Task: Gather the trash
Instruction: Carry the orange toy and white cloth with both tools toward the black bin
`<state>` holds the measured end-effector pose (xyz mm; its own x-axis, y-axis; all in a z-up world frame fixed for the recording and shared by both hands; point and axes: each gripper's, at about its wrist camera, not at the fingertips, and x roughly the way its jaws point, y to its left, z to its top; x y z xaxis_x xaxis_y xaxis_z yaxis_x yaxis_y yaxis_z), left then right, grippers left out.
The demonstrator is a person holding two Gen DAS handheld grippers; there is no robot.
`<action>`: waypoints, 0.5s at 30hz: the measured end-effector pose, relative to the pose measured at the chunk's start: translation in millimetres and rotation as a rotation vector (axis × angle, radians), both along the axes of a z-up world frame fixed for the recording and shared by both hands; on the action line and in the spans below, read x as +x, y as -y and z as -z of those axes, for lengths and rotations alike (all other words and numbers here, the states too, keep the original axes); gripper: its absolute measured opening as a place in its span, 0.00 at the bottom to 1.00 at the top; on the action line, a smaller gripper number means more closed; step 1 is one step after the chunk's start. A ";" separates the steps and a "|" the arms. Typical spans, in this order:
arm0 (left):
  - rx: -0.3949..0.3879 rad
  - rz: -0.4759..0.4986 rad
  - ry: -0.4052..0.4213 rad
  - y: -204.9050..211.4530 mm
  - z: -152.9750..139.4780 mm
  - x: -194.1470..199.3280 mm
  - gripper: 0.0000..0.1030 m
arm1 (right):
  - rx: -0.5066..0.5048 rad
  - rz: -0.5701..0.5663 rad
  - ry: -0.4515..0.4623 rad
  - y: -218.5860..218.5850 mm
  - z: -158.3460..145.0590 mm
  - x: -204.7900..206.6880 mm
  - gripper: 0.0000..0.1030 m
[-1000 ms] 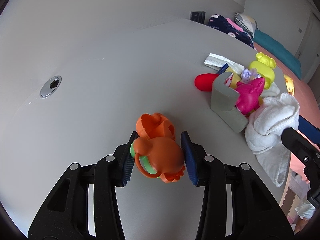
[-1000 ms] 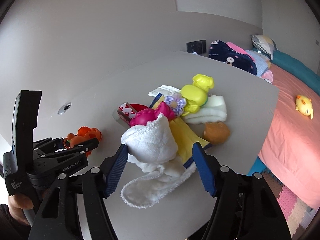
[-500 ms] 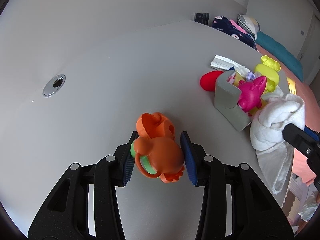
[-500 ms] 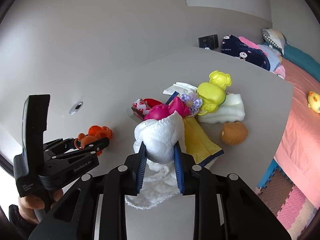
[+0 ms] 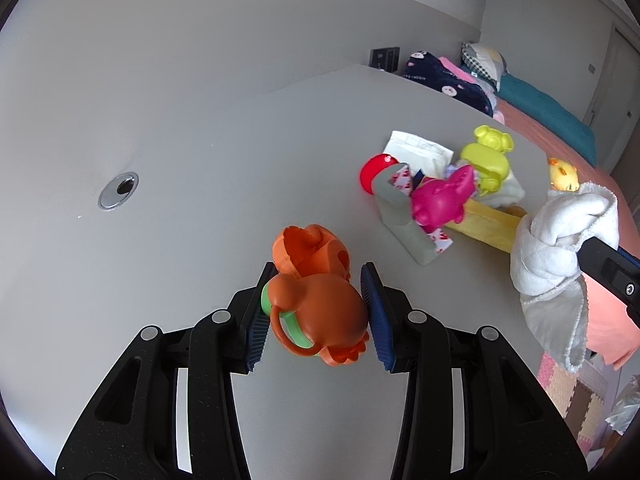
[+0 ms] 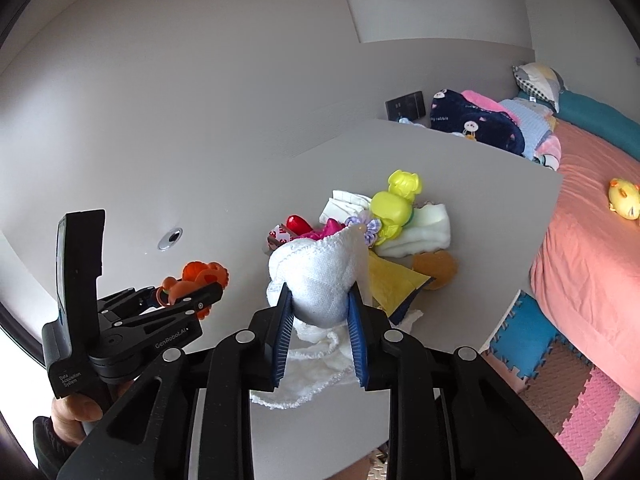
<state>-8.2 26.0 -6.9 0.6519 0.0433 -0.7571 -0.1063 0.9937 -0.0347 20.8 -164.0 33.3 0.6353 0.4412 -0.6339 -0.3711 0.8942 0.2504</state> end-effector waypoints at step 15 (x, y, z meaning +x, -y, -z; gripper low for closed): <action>0.010 0.058 0.068 43.5 -35.3 -10.1 0.41 | 0.074 0.047 0.071 52.2 -34.5 -25.2 0.27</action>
